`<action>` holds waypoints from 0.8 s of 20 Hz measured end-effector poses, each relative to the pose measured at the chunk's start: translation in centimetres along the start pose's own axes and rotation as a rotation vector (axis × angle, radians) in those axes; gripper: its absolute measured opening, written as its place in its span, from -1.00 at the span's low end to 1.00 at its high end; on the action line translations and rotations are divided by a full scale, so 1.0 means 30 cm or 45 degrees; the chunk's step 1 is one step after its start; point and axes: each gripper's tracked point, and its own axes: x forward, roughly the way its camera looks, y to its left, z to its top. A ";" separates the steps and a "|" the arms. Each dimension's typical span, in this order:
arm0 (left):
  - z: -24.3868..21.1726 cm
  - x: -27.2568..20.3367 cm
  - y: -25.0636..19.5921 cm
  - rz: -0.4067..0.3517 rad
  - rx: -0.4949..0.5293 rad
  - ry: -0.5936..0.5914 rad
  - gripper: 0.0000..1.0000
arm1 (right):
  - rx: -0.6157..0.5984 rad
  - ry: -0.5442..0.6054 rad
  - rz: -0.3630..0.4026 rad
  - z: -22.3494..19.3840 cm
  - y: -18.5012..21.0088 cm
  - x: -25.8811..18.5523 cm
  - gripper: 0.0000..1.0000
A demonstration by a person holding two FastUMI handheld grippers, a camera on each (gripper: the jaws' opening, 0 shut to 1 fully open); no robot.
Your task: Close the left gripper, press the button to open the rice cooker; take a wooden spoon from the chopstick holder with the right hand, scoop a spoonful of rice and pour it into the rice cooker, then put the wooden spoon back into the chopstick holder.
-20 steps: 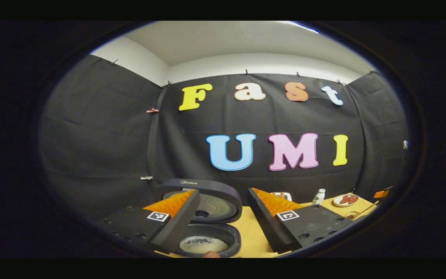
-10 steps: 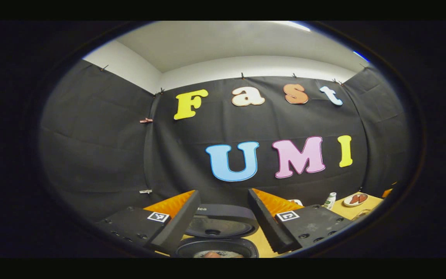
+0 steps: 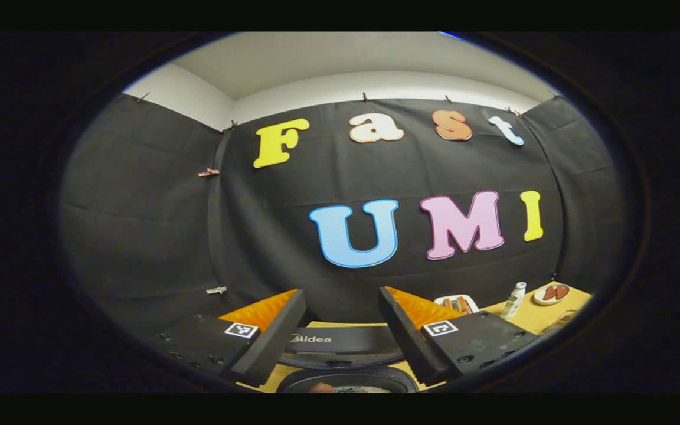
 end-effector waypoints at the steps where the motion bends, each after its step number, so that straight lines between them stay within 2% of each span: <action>1: 0.001 0.009 0.001 -0.004 -0.014 -0.003 0.76 | 0.001 -0.002 -0.001 -0.001 0.003 -0.006 0.60; 3: -0.037 0.016 -0.001 -0.009 -0.013 0.036 0.86 | 0.005 0.000 -0.006 -0.003 0.005 -0.013 0.60; 4: -0.056 0.016 0.006 -0.002 -0.027 0.057 0.79 | 0.007 0.000 -0.006 -0.001 0.006 -0.018 0.59; 6: -0.104 0.013 0.011 0.004 -0.060 0.114 0.79 | 0.015 -0.005 -0.006 0.005 0.007 -0.025 0.60; 7: -0.108 0.013 0.012 0.002 -0.077 0.117 0.86 | 0.017 -0.008 -0.006 0.006 0.008 -0.029 0.60; 11: -0.129 -0.014 -0.002 -0.015 -0.003 0.140 0.87 | 0.015 -0.016 -0.017 0.015 -0.004 -0.035 0.60; 16: -0.156 -0.101 -0.006 0.000 -0.029 0.152 0.83 | 0.020 -0.017 0.002 0.024 -0.006 -0.035 0.60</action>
